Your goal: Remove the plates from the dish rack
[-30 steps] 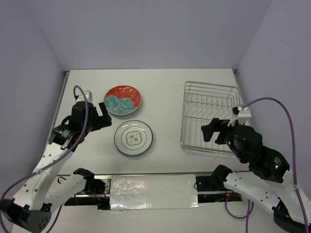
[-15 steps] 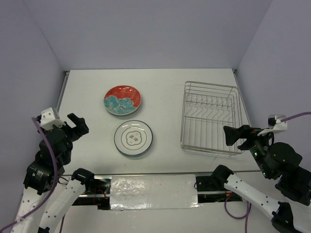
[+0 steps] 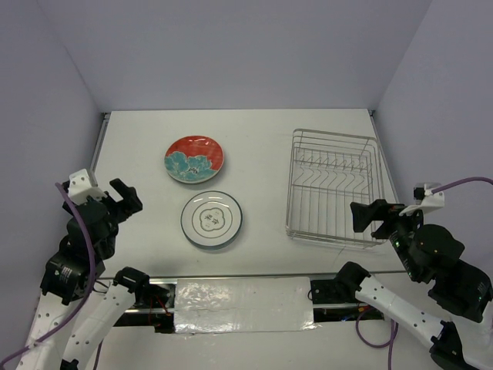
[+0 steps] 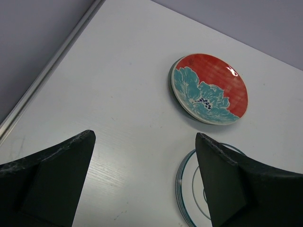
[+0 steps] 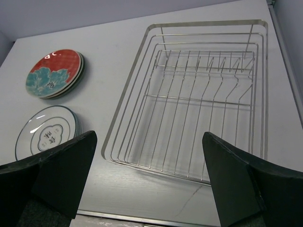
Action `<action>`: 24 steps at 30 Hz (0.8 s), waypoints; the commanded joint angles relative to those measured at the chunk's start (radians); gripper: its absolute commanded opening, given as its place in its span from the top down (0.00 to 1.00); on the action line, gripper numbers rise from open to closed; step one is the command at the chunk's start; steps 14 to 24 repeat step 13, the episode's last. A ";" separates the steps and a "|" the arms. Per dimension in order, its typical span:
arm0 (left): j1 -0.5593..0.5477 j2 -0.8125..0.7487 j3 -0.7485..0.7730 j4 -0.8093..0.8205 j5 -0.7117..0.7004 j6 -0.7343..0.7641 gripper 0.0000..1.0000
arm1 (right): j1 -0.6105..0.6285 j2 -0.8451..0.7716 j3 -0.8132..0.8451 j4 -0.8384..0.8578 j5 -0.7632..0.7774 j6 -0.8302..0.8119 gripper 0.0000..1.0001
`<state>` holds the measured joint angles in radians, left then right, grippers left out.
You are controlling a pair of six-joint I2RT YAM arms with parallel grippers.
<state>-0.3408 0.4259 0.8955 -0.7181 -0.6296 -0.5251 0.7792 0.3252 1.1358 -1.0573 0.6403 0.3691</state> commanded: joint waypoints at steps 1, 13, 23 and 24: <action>0.002 -0.010 0.002 0.026 -0.010 0.005 0.00 | 0.003 -0.014 -0.011 0.026 0.009 0.008 0.00; 0.002 0.004 -0.003 0.031 -0.007 0.005 0.01 | 0.003 0.026 -0.019 0.019 0.005 0.033 0.00; 0.002 0.004 -0.003 0.031 -0.007 0.005 0.01 | 0.003 0.026 -0.019 0.019 0.005 0.033 0.00; 0.002 0.004 -0.003 0.031 -0.007 0.005 0.01 | 0.003 0.026 -0.019 0.019 0.005 0.033 0.00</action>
